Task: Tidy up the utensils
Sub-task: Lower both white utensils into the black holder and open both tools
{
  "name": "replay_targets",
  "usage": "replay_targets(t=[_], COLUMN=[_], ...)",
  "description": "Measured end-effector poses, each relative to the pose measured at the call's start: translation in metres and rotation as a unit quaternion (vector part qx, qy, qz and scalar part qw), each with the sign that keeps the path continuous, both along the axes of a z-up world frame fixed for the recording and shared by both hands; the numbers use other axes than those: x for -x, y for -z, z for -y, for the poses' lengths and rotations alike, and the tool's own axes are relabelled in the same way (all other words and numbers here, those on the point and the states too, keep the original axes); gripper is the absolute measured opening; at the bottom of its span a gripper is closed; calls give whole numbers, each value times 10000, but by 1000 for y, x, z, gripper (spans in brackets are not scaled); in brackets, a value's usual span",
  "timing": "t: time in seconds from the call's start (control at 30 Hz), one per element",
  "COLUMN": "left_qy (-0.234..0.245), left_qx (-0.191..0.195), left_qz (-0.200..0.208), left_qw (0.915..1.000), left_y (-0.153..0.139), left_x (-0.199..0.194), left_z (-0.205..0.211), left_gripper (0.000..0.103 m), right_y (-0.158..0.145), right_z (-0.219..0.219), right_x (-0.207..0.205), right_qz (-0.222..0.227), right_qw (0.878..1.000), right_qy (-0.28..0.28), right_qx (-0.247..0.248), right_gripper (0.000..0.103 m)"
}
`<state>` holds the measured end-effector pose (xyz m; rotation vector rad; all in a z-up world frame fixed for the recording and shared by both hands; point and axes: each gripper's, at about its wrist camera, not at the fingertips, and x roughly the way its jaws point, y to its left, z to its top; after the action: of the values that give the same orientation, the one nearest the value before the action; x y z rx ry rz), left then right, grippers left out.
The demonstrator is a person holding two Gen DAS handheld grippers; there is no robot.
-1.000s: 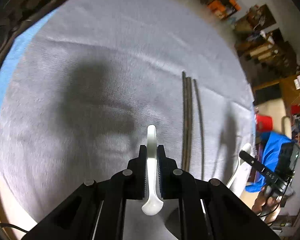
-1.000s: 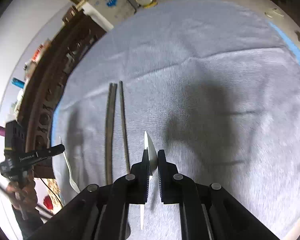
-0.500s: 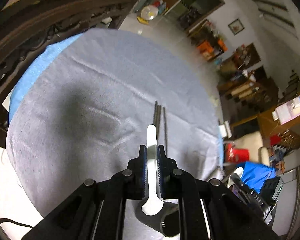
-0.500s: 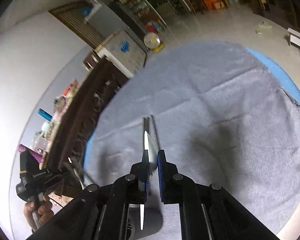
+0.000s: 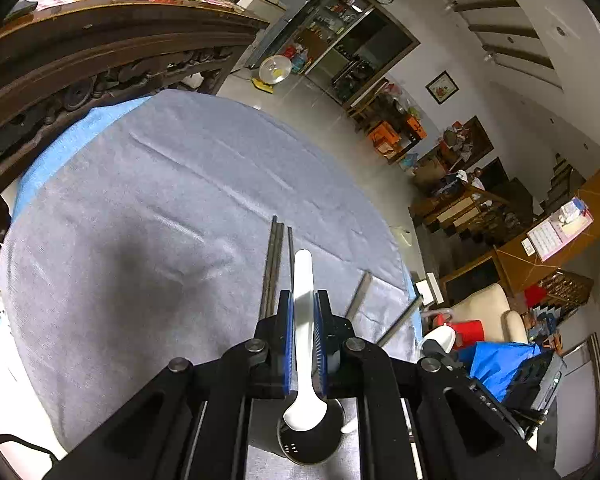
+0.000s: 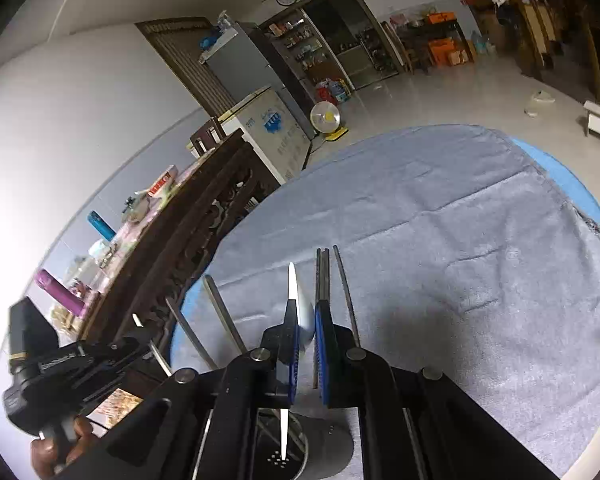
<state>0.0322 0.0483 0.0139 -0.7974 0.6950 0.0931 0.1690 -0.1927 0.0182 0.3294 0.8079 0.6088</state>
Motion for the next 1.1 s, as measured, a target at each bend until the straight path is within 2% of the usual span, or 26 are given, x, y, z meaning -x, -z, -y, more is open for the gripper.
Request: replay_targets(t=[0.1,0.27,0.57,1.1], left_qy=[24,-43,-4,263], left_qx=[-39,-422,-752,-800], left_qz=[58,188,289,182], left_qw=[10000,9989,9968,9963], left_y=[5,6,14,34], left_x=[3,6,13,18], left_z=[10,23,38,59], left_gripper=[10,10,10,10], right_y=[7,10,20,27], right_z=[-5,-11,-17,-19], right_x=[4,11,24,34], right_qz=[41,150,247,214], right_qw=[10000,9996,9988,9983], right_qy=[-13,-53,-114,-211], right_qx=[88,212,402,494], right_gripper=[8,8,8,9])
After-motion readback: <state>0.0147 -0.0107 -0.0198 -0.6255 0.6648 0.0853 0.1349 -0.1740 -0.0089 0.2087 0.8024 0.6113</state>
